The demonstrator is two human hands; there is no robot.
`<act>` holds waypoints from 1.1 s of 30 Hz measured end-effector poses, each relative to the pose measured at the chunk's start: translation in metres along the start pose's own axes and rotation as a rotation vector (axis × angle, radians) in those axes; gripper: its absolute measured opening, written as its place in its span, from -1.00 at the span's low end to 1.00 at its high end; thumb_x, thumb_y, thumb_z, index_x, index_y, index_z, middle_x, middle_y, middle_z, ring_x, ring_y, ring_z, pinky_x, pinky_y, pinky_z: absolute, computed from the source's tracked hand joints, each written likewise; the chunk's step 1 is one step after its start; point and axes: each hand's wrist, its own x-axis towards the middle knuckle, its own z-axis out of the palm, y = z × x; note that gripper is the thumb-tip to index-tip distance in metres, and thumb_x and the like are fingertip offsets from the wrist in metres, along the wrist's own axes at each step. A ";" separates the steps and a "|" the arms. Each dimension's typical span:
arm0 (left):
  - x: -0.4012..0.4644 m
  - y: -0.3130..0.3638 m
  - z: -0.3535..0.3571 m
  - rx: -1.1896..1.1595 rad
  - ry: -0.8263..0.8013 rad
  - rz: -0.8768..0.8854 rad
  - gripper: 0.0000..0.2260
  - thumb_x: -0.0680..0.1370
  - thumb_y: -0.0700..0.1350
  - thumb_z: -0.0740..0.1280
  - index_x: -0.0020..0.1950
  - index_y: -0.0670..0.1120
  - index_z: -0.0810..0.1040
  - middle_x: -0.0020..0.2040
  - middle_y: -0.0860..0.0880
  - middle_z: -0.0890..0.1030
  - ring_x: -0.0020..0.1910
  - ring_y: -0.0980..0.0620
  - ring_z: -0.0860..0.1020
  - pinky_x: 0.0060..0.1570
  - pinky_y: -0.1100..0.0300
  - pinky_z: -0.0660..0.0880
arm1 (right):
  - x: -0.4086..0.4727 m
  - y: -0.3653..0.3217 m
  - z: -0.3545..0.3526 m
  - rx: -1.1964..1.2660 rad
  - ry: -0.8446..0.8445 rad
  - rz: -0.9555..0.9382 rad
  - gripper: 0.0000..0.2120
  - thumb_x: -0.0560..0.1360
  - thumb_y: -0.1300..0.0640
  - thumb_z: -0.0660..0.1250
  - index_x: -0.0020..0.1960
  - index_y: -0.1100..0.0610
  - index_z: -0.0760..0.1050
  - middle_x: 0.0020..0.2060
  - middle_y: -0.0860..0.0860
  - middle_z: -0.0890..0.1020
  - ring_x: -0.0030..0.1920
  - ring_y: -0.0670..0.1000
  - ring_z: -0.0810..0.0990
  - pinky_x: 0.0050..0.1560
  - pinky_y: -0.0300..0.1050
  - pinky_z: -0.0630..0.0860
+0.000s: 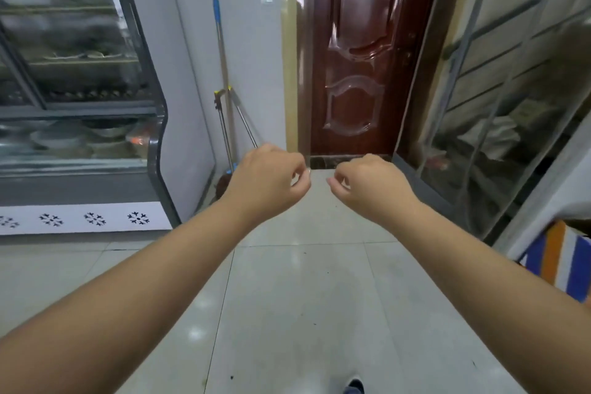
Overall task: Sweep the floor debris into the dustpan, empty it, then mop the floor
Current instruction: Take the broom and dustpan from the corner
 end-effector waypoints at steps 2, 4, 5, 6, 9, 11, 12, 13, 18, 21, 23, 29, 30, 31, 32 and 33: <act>0.035 -0.011 0.032 -0.003 -0.021 -0.014 -0.80 0.54 -0.02 0.20 -0.27 -0.03 0.39 -0.36 -0.01 0.52 -0.22 -0.04 0.41 -0.22 0.14 0.28 | 0.032 0.026 0.025 0.017 0.007 -0.016 -0.69 0.58 -0.06 0.12 -0.02 0.09 0.55 -0.12 0.02 0.61 -0.05 0.07 0.51 -0.16 -0.10 0.42; 0.072 -0.023 0.065 0.005 -0.047 -0.034 -0.81 0.54 -0.03 0.19 -0.26 -0.03 0.42 -0.35 0.00 0.50 -0.24 -0.01 0.38 -0.24 0.15 0.26 | 0.065 0.055 0.050 0.034 0.009 -0.025 -0.69 0.57 -0.05 0.13 -0.01 0.12 0.56 -0.11 0.06 0.62 -0.05 0.10 0.51 -0.17 -0.09 0.41; 0.090 -0.029 0.081 0.009 -0.066 -0.053 -0.81 0.53 -0.03 0.19 -0.26 -0.04 0.43 -0.35 0.00 0.51 -0.25 -0.01 0.37 -0.25 0.15 0.25 | 0.082 0.070 0.061 0.048 -0.003 -0.025 -0.69 0.57 -0.04 0.14 -0.01 0.13 0.56 -0.11 0.07 0.62 -0.05 0.11 0.51 -0.17 -0.09 0.41; 0.106 -0.036 0.096 0.011 -0.087 -0.073 -0.80 0.53 -0.03 0.19 -0.26 -0.05 0.45 -0.35 -0.01 0.52 -0.24 -0.02 0.37 -0.25 0.14 0.27 | 0.099 0.084 0.072 0.059 -0.019 -0.024 -0.70 0.57 -0.04 0.14 -0.01 0.13 0.56 -0.11 0.08 0.62 -0.04 0.11 0.51 -0.16 -0.09 0.40; 0.143 -0.055 0.136 0.009 -0.136 -0.118 -0.80 0.52 -0.03 0.19 -0.26 -0.05 0.44 -0.35 -0.03 0.51 -0.21 -0.05 0.38 -0.24 0.12 0.30 | 0.140 0.117 0.099 0.066 -0.080 -0.036 -0.70 0.57 -0.04 0.13 0.00 0.12 0.56 -0.08 0.08 0.62 0.01 0.12 0.51 -0.11 -0.08 0.42; 0.172 -0.067 0.165 -0.005 -0.145 -0.149 -0.81 0.52 -0.03 0.21 -0.27 -0.05 0.41 -0.35 0.00 0.48 -0.22 -0.05 0.38 -0.23 0.12 0.30 | 0.171 0.141 0.118 0.080 -0.126 -0.038 -0.70 0.57 -0.04 0.13 0.02 0.12 0.55 -0.07 0.08 0.61 0.02 0.13 0.51 -0.08 -0.07 0.44; 0.185 -0.073 0.176 -0.005 -0.149 -0.164 -0.82 0.52 -0.04 0.22 -0.27 -0.05 0.41 -0.35 0.00 0.47 -0.22 -0.04 0.36 -0.23 0.12 0.30 | 0.185 0.151 0.127 0.083 -0.150 -0.040 -0.70 0.58 -0.04 0.13 0.03 0.12 0.55 -0.07 0.09 0.61 0.03 0.13 0.51 -0.07 -0.06 0.44; 0.197 -0.081 0.186 0.004 -0.151 -0.182 -0.82 0.51 -0.03 0.23 -0.26 -0.06 0.44 -0.34 0.00 0.47 -0.23 -0.02 0.34 -0.23 0.13 0.29 | 0.200 0.159 0.136 0.083 -0.172 -0.047 -0.70 0.58 -0.04 0.13 0.04 0.12 0.55 -0.07 0.09 0.61 0.03 0.13 0.51 -0.07 -0.06 0.44; 0.259 -0.131 0.234 0.066 -0.184 -0.247 -0.76 0.52 -0.02 0.21 -0.22 -0.14 0.53 -0.30 -0.08 0.57 -0.20 -0.06 0.41 -0.25 0.12 0.32 | 0.284 0.192 0.184 0.077 -0.209 -0.104 -0.70 0.58 -0.05 0.13 0.01 0.11 0.56 -0.07 0.07 0.62 0.02 0.12 0.52 -0.09 -0.07 0.43; 0.303 -0.171 0.262 0.061 -0.207 -0.282 -0.76 0.54 -0.03 0.20 -0.16 -0.15 0.55 -0.25 -0.09 0.59 -0.10 -0.12 0.46 -0.13 0.06 0.43 | 0.341 0.207 0.218 0.060 -0.200 -0.125 -0.71 0.57 -0.04 0.14 0.02 0.10 0.56 -0.04 0.06 0.63 0.06 0.12 0.51 -0.09 -0.08 0.42; 0.335 -0.202 0.281 0.059 -0.206 -0.296 -0.77 0.55 -0.01 0.18 -0.13 -0.11 0.56 -0.23 -0.07 0.59 -0.07 -0.11 0.46 -0.07 0.05 0.45 | 0.383 0.216 0.243 0.041 -0.194 -0.159 -0.71 0.57 -0.03 0.14 0.02 0.10 0.56 -0.05 0.06 0.63 0.05 0.12 0.50 -0.10 -0.09 0.41; 0.434 -0.291 0.331 0.043 -0.218 -0.346 -0.76 0.56 -0.01 0.16 -0.15 -0.09 0.55 -0.22 -0.06 0.61 -0.05 -0.08 0.46 -0.14 0.12 0.38 | 0.515 0.246 0.296 0.008 -0.259 -0.196 -0.70 0.58 -0.03 0.12 -0.02 0.11 0.55 -0.09 0.06 0.62 0.01 0.12 0.50 -0.17 -0.10 0.36; 0.448 -0.304 0.339 0.043 -0.214 -0.355 -0.77 0.56 -0.02 0.17 -0.15 -0.09 0.54 -0.23 -0.07 0.61 -0.05 -0.08 0.46 -0.16 0.14 0.36 | 0.534 0.252 0.303 0.001 -0.264 -0.195 -0.70 0.58 -0.03 0.12 -0.02 0.12 0.55 -0.09 0.06 0.62 0.01 0.12 0.50 -0.18 -0.10 0.34; 0.461 -0.317 0.347 0.041 -0.214 -0.363 -0.77 0.56 -0.03 0.17 -0.15 -0.10 0.54 -0.23 -0.08 0.61 -0.06 -0.08 0.46 -0.16 0.14 0.37 | 0.550 0.258 0.310 -0.002 -0.272 -0.190 -0.69 0.58 -0.03 0.11 -0.02 0.13 0.55 -0.10 0.06 0.61 0.01 0.12 0.49 -0.18 -0.11 0.34; 0.473 -0.328 0.355 0.038 -0.219 -0.369 -0.77 0.56 -0.03 0.17 -0.14 -0.11 0.55 -0.24 -0.08 0.61 -0.07 -0.08 0.47 -0.12 0.13 0.40 | 0.565 0.265 0.318 0.001 -0.284 -0.181 -0.67 0.58 -0.03 0.11 -0.02 0.14 0.56 -0.10 0.07 0.61 0.01 0.12 0.49 -0.18 -0.10 0.34; 0.484 -0.337 0.364 0.035 -0.233 -0.367 -0.76 0.57 -0.03 0.17 -0.13 -0.12 0.56 -0.25 -0.07 0.62 -0.09 -0.07 0.49 -0.06 0.10 0.44 | 0.579 0.271 0.326 0.007 -0.298 -0.171 -0.67 0.58 -0.04 0.11 -0.03 0.14 0.56 -0.10 0.07 0.61 0.01 0.12 0.49 -0.17 -0.10 0.35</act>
